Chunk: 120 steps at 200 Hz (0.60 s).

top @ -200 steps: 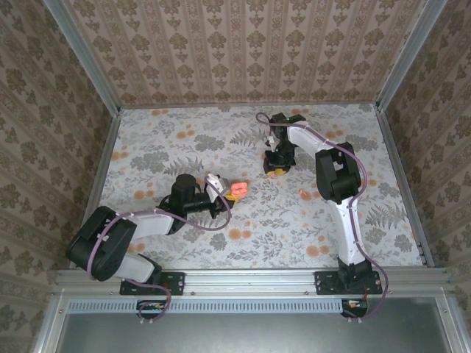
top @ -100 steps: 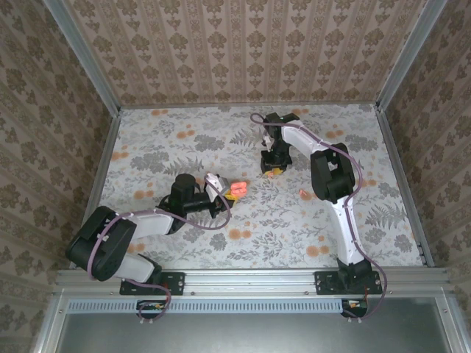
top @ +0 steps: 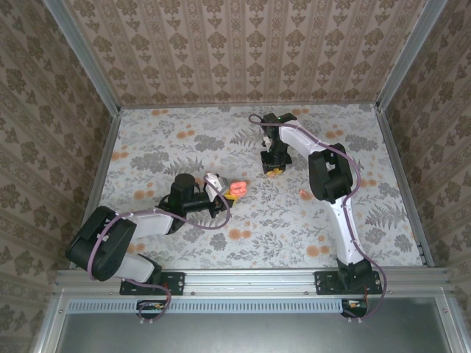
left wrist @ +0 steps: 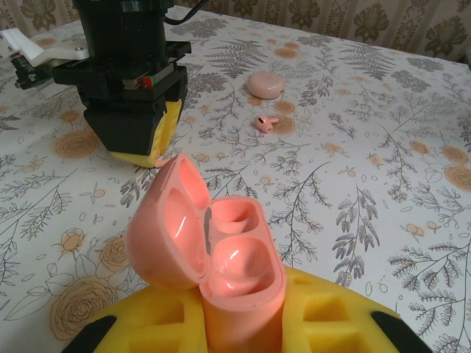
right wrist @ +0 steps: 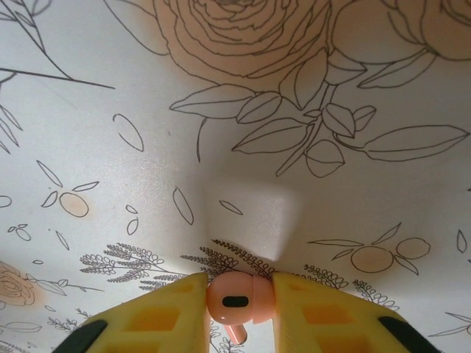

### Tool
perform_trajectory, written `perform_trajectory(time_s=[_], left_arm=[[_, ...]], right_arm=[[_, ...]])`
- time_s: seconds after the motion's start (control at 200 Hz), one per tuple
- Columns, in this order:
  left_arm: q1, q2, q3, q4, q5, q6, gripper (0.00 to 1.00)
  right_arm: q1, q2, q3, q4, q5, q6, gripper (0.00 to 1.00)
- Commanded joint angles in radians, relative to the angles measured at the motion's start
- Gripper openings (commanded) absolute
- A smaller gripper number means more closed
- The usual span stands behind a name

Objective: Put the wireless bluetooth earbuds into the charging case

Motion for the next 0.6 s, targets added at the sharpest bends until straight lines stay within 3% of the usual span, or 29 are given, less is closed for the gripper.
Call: perform_trajectory(time_s=[0.0,0.345,0.595], left_arm=[[0.007,0.016,0.018,0.033,0.03,-0.015,0.12],[0.004,0.091,0.026,0.114,0.007,-0.05,0.12],[-0.019,0.203,0.05,0.278,0.002,-0.093,0.12]], right_arm=[[0.014,0.03,-0.012,-0.011,0.011,0.025,0.21],[0.01,-0.19,-0.235,0.207,-0.019,0.077,0.2],[-0.01,-0.501,-0.632,0.612,-0.118,0.217,0.19]])
